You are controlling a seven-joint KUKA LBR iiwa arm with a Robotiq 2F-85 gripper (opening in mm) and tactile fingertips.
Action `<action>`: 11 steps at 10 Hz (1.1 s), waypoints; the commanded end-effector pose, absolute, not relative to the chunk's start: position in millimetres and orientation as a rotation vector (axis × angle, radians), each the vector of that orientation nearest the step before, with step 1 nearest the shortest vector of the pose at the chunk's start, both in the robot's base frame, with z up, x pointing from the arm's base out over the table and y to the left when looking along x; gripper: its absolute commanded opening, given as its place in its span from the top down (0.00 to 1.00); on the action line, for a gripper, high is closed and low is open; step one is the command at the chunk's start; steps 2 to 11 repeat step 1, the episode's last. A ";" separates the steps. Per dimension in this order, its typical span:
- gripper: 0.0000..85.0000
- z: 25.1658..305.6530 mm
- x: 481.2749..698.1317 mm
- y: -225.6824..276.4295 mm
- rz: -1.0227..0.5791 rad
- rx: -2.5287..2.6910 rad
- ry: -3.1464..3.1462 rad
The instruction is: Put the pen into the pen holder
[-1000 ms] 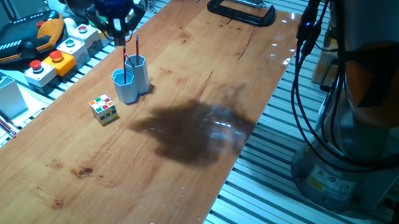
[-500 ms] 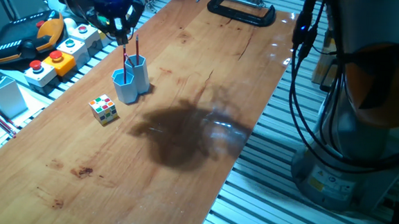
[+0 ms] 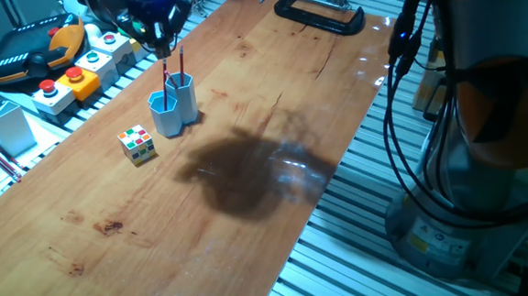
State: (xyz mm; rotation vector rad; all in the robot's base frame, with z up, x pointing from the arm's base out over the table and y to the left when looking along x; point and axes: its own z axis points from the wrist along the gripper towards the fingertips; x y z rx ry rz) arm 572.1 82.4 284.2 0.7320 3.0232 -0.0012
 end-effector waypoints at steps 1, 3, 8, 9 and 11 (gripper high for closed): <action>0.99 284.1 572.2 82.2 0.006 0.356 3.090; 0.99 284.1 572.2 82.2 0.006 0.356 3.090; 0.99 284.1 572.2 82.2 0.006 0.356 3.090; 0.99 284.1 572.2 82.2 0.006 0.356 3.090; 0.99 284.1 572.2 82.2 0.006 0.356 3.090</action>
